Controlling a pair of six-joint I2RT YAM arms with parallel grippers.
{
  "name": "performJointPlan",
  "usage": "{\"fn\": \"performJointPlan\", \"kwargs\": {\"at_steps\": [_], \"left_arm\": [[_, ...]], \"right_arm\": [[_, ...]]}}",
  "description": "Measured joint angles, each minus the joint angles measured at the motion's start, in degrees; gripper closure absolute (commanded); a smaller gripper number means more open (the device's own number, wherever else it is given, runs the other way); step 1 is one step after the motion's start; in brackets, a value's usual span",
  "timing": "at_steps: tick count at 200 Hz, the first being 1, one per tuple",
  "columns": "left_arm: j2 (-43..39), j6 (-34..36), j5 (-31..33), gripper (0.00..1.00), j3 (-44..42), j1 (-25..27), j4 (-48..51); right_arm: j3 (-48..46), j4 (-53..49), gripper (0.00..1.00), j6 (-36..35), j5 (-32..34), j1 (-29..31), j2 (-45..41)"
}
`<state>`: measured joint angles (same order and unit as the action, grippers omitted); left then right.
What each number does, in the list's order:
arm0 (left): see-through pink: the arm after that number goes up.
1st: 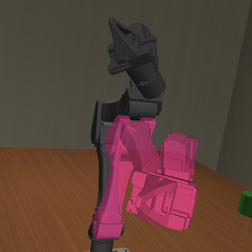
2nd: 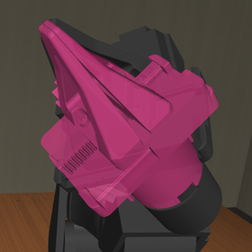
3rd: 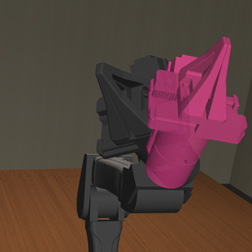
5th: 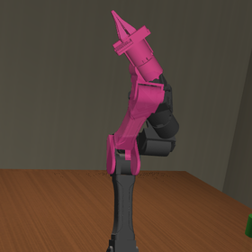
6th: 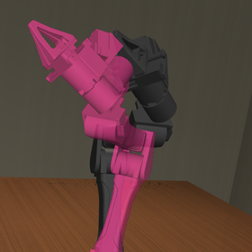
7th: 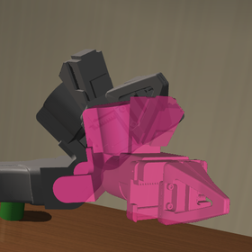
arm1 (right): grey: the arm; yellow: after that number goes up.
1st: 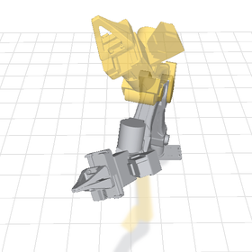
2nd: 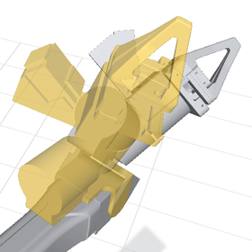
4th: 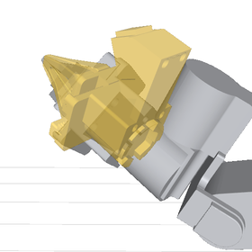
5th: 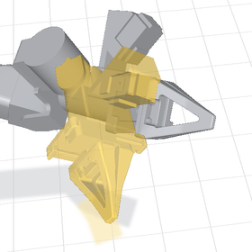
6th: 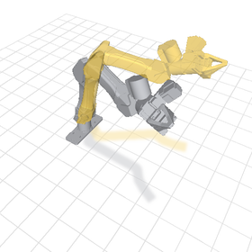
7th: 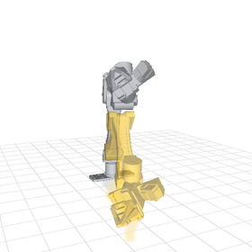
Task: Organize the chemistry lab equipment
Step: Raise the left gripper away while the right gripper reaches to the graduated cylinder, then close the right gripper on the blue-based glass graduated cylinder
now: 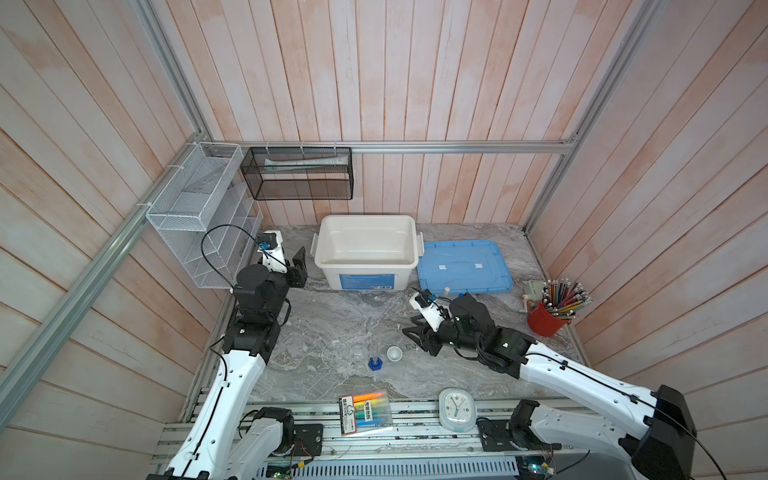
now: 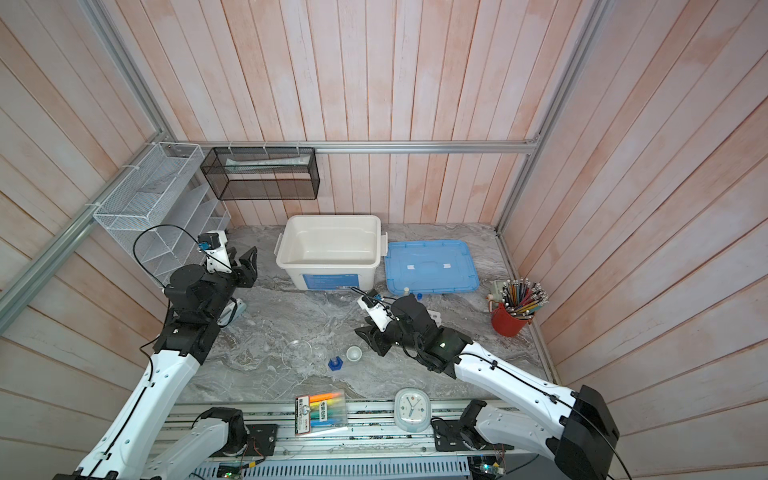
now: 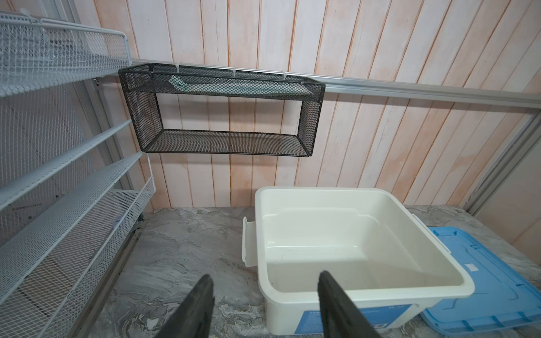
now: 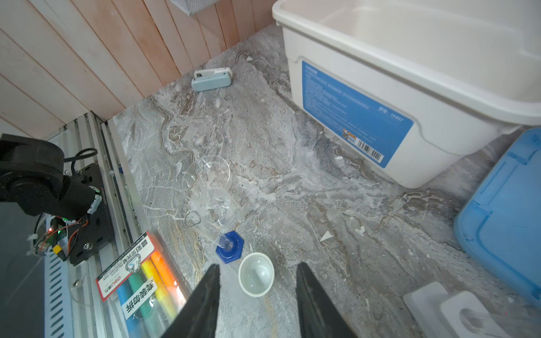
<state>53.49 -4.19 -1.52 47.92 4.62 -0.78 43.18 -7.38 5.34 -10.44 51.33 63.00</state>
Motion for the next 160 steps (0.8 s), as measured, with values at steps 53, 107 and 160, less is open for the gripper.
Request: {"fn": "performJointPlan", "kwargs": {"at_steps": [53,107,160], "left_arm": [[1.07,-1.6,-3.78,0.41,-3.58,-2.32,-2.86],[2.08,-3.02,-6.69,0.41,-4.87,-3.08,-4.42],[2.03,-4.9,-8.92,0.41,-4.98,-3.08,-4.83]], "right_arm": [[-1.14,2.43,0.56,0.61,-1.79,3.21,6.88],[-1.42,7.21,0.56,1.51,-5.11,5.92,13.03],[-1.46,12.98,0.58,2.08,-7.08,6.14,17.57]]}}
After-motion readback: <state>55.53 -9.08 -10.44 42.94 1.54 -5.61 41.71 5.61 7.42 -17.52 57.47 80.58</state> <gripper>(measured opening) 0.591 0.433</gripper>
